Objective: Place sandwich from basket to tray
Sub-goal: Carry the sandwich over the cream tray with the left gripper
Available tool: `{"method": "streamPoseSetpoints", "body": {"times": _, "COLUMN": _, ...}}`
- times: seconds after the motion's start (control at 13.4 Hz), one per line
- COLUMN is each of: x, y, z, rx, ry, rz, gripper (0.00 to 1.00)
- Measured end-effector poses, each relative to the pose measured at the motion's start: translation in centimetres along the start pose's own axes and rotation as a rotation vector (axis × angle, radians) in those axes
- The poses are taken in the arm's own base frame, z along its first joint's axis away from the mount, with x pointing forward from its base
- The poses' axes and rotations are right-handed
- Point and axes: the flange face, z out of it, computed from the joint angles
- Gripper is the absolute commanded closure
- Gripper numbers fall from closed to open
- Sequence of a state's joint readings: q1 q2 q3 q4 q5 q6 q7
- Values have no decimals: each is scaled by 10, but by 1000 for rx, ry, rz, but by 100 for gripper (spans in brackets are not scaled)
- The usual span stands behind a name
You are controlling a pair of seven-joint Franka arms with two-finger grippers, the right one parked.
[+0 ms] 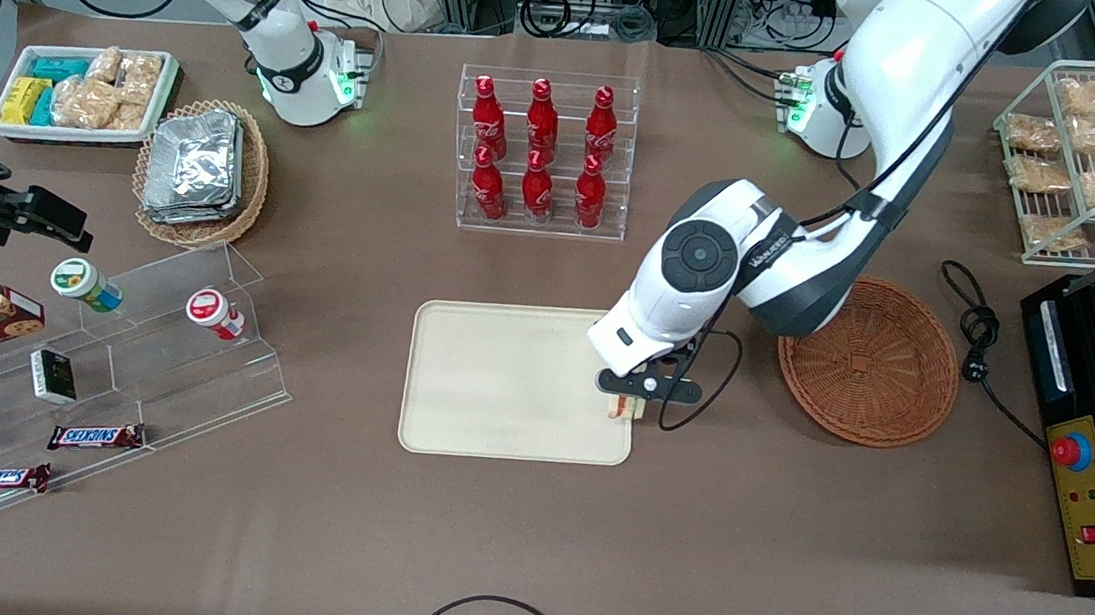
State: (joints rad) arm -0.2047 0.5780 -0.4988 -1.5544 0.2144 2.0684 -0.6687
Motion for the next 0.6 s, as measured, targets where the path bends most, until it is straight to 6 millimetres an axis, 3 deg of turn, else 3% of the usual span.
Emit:
{"method": "streamPoseSetpoints", "body": {"times": 0.3, "x": -25, "y": 39, "z": 39, "rx": 14, "ry": -57, "rz": 34, "gripper": 66}}
{"method": "streamPoseSetpoints", "body": {"times": 0.6, "x": -27, "y": 41, "z": 68, "rx": 44, "ry": -80, "rz": 55, "gripper": 66}}
